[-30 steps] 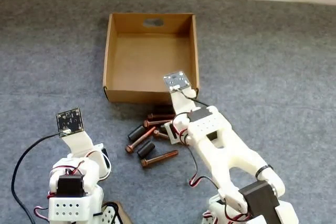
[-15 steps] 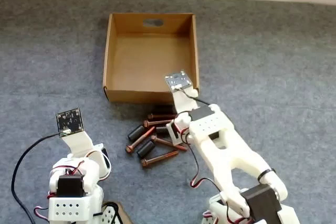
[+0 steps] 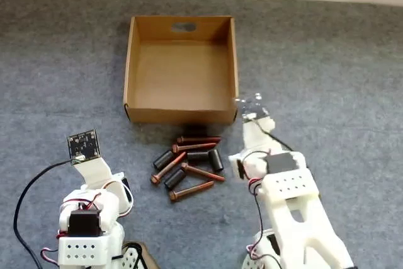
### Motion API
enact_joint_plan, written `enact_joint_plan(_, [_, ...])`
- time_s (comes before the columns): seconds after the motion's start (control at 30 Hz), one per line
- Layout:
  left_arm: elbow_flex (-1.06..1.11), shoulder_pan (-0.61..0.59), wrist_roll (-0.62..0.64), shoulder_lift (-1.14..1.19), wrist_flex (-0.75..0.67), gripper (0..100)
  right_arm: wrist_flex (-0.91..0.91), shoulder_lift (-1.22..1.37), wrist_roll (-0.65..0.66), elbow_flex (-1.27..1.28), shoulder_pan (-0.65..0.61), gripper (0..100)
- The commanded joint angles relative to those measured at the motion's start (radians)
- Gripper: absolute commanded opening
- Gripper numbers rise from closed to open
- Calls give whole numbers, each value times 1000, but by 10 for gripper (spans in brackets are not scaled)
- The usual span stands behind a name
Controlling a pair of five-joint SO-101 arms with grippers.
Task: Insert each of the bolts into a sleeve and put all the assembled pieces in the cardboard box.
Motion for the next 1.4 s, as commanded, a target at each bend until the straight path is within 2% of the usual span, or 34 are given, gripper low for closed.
enact_joint_plan(0.0, [18, 16, 6, -4, 5, 8, 2, -15, -48, -19, -82, 157])
enact_joint_plan(0.23, [18, 16, 6, -4, 5, 8, -2, 228, -100, -154, -189, 183])
enact_joint_plan(0.4, [18, 16, 6, -4, 5, 8, -18, 354, -137, -222, -189, 183])
enact_joint_plan(0.77, [18, 16, 6, -4, 5, 8, -246, 453, -132, -142, -189, 183])
enact_joint_plan(1.1, [18, 16, 6, -4, 5, 8, -306, 526, -130, -130, -189, 183])
enact_joint_plan(1.17, [18, 16, 6, -4, 5, 8, -306, 526, -130, -130, -188, 160])
enact_joint_plan(1.27, [18, 16, 6, -4, 5, 8, -303, 501, -130, -130, -185, 6])
enact_joint_plan(1.37, [18, 16, 6, -4, 5, 8, -283, 421, -133, -94, -183, 6])
